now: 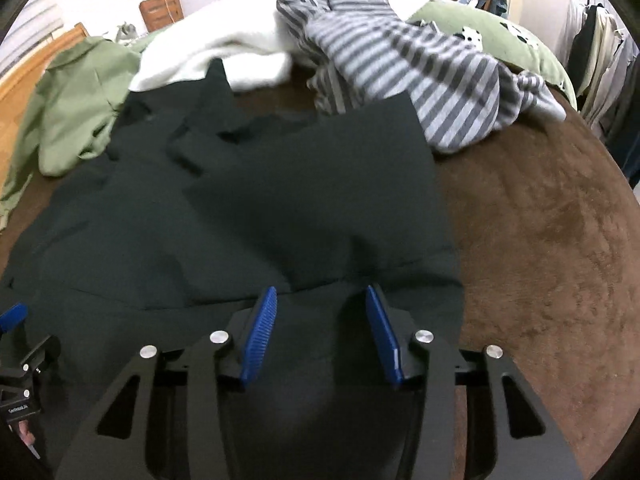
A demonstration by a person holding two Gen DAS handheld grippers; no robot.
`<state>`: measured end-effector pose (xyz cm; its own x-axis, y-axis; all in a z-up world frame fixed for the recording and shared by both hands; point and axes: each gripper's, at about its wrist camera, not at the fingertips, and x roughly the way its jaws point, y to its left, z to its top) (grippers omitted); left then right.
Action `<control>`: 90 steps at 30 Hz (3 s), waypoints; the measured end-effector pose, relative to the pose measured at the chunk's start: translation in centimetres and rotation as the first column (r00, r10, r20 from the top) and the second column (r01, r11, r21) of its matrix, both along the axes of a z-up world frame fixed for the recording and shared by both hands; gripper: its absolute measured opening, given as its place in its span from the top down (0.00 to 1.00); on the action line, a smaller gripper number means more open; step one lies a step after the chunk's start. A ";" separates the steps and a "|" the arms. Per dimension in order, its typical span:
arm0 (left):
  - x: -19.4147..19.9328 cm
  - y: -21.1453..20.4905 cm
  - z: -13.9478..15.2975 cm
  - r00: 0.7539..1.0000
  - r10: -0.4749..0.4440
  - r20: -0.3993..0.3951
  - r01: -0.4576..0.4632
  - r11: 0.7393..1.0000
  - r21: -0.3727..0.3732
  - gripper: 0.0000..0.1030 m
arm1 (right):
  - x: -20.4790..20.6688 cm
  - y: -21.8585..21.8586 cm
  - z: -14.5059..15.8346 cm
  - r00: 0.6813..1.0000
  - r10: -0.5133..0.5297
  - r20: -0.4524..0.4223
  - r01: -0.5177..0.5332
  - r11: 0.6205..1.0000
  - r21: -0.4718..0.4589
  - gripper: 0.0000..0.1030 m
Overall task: Fold large clothes
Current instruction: 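Lay the sleeve on the jacket body and open the right tool, then grasp the other sleeve cuff of the black jacket with the left tool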
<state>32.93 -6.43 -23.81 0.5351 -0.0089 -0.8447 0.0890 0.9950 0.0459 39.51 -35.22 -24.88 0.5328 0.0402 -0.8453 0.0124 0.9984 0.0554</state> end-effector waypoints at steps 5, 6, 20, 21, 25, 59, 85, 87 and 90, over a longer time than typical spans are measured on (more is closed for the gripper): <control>-1.0 1.7 -2.0 1.000 -0.015 0.001 0.015 0.997 -0.076 0.05 | 1.7 0.1 -1.8 1.000 -0.019 -0.011 0.019 1.000 -0.020 0.54; -1.2 1.8 -2.0 1.000 -0.022 0.008 0.023 0.997 -0.076 0.05 | 2.1 0.2 -1.9 1.000 -0.020 -0.010 0.020 0.999 -0.025 0.53; -1.4 2.0 -2.4 0.999 -0.021 0.037 0.024 0.995 -0.093 0.05 | 3.4 0.2 -2.4 0.999 -0.045 0.010 0.045 0.998 -0.033 0.46; -1.3 1.9 -2.3 0.999 -0.020 0.037 0.023 0.995 -0.093 0.05 | 3.4 0.3 -2.3 0.999 -0.043 0.009 0.043 0.999 -0.024 0.41; -1.4 2.0 -1.3 0.999 -0.022 0.033 0.025 0.995 -0.096 0.06 | 2.5 0.9 -0.6 0.998 -0.043 0.044 0.043 0.999 -0.010 0.16; -25.0 41.7 6.3 0.680 0.733 0.022 -0.715 0.669 -0.202 0.06 | -9.4 24.3 12.3 0.947 0.292 0.135 -0.293 0.956 -0.011 0.10; -24.7 50.3 -0.4 0.485 0.874 -0.020 -0.783 0.423 -0.456 0.86 | -4.1 34.5 3.1 0.937 0.348 0.023 -0.348 0.938 -0.004 0.10; -24.5 50.1 0.4 0.488 0.873 0.002 -0.772 0.432 -0.466 0.89 | -3.4 35.4 2.8 0.938 0.347 0.020 -0.347 0.938 0.004 0.10; -24.3 49.6 2.2 0.497 0.865 0.059 -0.747 0.462 -0.477 0.91 | -2.3 36.7 1.8 0.943 0.333 0.011 -0.333 0.943 -0.002 0.10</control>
